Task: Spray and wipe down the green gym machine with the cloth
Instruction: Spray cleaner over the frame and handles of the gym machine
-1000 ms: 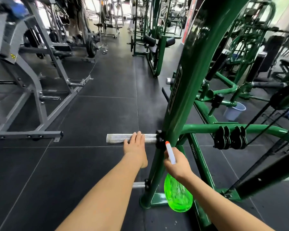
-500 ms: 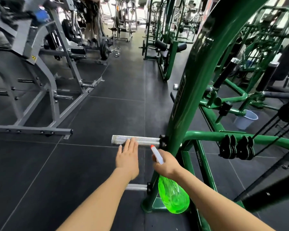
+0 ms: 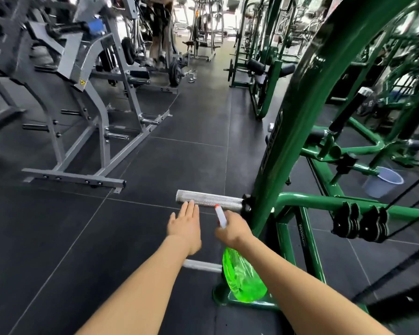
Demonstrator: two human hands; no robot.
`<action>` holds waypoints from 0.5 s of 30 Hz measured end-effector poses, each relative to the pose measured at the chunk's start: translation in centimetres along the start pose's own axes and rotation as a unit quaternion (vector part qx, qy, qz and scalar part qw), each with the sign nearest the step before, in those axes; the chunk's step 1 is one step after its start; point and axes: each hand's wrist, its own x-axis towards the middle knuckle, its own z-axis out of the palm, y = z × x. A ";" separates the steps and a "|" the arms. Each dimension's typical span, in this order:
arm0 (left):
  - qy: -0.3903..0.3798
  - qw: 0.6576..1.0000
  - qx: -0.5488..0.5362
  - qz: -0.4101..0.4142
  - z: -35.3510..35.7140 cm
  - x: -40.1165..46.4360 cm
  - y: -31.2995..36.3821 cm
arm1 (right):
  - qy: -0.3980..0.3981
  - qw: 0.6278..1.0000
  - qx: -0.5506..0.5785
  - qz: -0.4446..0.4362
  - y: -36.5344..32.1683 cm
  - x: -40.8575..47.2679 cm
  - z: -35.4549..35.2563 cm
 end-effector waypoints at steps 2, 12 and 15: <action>-0.006 1.000 0.001 0.014 -0.2 0.3 1.1 | 0.015 1.000 -0.013 0.016 1.6 -0.5 -0.9; -0.021 0.996 0.062 0.062 -2.3 2.5 8.9 | 0.103 0.992 0.037 0.070 10.6 -3.6 -5.7; -0.050 0.996 0.070 0.040 -2.7 2.8 9.8 | 0.095 0.991 0.062 0.071 12.3 -3.6 -6.4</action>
